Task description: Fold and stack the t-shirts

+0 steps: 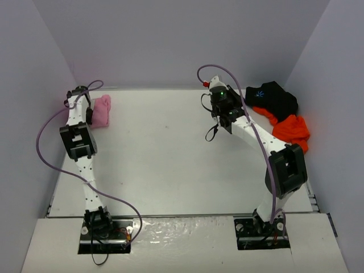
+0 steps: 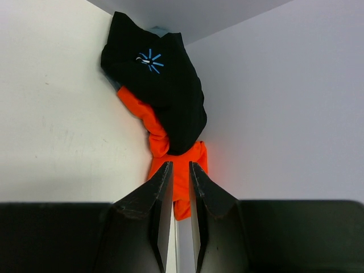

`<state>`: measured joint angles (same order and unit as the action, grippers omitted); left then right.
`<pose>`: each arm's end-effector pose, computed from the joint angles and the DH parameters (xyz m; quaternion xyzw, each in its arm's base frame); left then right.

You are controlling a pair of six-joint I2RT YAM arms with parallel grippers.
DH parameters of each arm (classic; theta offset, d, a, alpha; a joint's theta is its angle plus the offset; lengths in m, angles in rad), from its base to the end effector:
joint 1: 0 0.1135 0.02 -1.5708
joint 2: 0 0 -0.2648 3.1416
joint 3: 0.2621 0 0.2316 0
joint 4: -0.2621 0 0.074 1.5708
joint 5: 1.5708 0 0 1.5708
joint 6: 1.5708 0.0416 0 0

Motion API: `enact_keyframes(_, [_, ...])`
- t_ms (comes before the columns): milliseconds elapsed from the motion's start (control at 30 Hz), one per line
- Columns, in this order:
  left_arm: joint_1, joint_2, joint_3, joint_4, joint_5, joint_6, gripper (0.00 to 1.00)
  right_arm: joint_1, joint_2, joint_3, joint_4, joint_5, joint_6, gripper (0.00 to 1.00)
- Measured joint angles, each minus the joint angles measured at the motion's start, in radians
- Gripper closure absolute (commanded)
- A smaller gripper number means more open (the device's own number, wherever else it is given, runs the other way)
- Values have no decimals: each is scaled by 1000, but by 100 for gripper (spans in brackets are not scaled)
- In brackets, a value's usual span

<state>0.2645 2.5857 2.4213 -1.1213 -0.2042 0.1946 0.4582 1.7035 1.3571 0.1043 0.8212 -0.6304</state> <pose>0.4878 0.1409 0.1657 -0.0489 0.9836 0.1304 0.1147 0.3589 0.1431 0.3319 -0.1633 0.7450 -0.3617 0.5362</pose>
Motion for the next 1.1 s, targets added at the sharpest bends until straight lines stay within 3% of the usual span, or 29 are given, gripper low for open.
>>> enact_keyframes(200, [-9, 92, 167, -41, -40, -3, 99, -1, 33, 0, 1, -7, 2, 85])
enact_keyframes(367, [-15, 123, 234, -41, -40, -30, 91, -5, 74, 0, 0, -10, 2, 85])
enact_keyframes(467, [-20, 123, 242, -18, -27, -45, 82, -6, 86, 0, -2, -10, 2, 85])
enact_keyframes(600, [-34, 122, 239, 59, -23, -45, 77, -6, 87, 0, 0, -10, 2, 85])
enact_keyframes(1100, [-84, 120, 203, 229, -116, -29, 73, -2, 121, 0, -4, -17, 6, 85])
